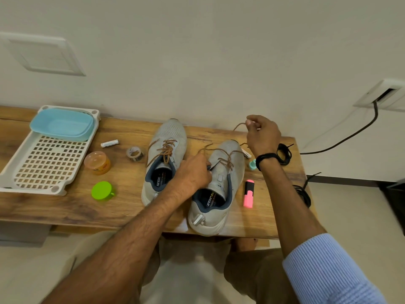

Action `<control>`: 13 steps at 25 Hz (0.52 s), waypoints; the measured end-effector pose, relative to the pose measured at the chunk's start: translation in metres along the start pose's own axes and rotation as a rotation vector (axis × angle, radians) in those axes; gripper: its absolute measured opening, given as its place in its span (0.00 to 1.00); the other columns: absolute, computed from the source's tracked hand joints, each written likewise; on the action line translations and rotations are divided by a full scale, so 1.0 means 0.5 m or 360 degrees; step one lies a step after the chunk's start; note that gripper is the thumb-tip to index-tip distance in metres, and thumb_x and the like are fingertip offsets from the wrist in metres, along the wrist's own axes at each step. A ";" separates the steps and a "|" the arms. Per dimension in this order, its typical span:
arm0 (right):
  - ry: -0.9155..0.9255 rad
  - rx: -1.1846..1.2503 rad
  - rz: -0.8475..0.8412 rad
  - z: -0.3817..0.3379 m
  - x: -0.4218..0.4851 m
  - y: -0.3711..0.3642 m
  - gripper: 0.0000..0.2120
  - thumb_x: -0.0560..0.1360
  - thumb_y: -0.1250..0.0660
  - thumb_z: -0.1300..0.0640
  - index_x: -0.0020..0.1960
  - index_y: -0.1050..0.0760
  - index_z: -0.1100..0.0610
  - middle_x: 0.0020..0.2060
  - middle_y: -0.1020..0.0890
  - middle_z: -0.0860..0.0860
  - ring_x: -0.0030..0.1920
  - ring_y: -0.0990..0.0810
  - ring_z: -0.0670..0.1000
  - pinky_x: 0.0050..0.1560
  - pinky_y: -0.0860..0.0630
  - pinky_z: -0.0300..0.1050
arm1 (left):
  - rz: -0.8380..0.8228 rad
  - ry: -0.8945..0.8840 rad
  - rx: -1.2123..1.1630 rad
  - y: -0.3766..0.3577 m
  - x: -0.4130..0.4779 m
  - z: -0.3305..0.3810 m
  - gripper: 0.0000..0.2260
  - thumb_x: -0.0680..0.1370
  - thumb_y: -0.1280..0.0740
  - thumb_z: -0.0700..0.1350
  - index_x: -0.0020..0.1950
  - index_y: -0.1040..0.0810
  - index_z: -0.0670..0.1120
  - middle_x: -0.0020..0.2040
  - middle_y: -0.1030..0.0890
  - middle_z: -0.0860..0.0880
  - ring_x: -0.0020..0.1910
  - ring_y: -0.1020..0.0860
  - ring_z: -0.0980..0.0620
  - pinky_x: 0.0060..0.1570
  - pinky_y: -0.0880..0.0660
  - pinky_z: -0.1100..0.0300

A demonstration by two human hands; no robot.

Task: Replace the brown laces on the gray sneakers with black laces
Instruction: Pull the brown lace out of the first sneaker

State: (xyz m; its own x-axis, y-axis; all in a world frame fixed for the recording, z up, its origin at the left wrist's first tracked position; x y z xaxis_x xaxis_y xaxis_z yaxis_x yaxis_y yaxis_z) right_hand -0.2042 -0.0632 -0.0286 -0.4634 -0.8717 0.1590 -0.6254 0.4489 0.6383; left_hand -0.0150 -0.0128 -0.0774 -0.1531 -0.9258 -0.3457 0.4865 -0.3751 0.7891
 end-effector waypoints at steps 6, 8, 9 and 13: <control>-0.0118 -0.0568 -0.0708 0.011 -0.023 -0.038 0.13 0.77 0.31 0.50 0.50 0.19 0.61 0.46 0.15 0.55 0.49 0.18 0.55 0.49 0.24 0.46 | 0.0031 0.0014 -0.0033 -0.002 -0.001 0.008 0.16 0.78 0.32 0.50 0.61 0.24 0.42 0.53 0.20 0.42 0.56 0.22 0.40 0.51 0.25 0.51; -0.0241 -0.0775 -0.0986 0.026 -0.048 -0.051 0.16 0.74 0.29 0.46 0.49 0.20 0.61 0.44 0.15 0.57 0.45 0.17 0.56 0.47 0.21 0.48 | 0.0029 0.0014 -0.0009 -0.001 0.000 0.011 0.16 0.79 0.32 0.50 0.61 0.24 0.41 0.54 0.20 0.41 0.56 0.22 0.40 0.50 0.26 0.51; -0.0247 -0.0826 -0.1077 0.030 -0.060 -0.055 0.17 0.73 0.27 0.46 0.49 0.20 0.60 0.43 0.15 0.56 0.44 0.17 0.55 0.47 0.20 0.49 | 0.0030 0.0018 0.0008 -0.001 0.000 0.012 0.16 0.79 0.32 0.50 0.62 0.24 0.41 0.55 0.20 0.41 0.56 0.23 0.40 0.50 0.26 0.52; -0.0131 -0.0804 -0.1048 0.025 -0.079 -0.041 0.12 0.70 0.24 0.51 0.46 0.17 0.60 0.43 0.15 0.54 0.47 0.17 0.53 0.51 0.20 0.50 | 0.0044 0.0048 0.0028 0.004 -0.005 0.017 0.16 0.79 0.33 0.48 0.63 0.26 0.41 0.57 0.22 0.42 0.58 0.24 0.40 0.51 0.27 0.52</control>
State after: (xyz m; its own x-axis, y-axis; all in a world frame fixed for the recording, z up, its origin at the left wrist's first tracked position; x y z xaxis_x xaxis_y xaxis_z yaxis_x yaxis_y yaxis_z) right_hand -0.1808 -0.0354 -0.0574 -0.1579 -0.8992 -0.4080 -0.4366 -0.3071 0.8456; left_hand -0.0211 -0.0118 -0.0706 -0.1137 -0.9340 -0.3388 0.4751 -0.3506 0.8071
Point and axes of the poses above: each hand's wrist, its own x-axis towards the middle knuckle, its own y-axis out of the back of the hand, z = x × y, the point moved 4 cm from there along x, towards the middle knuckle
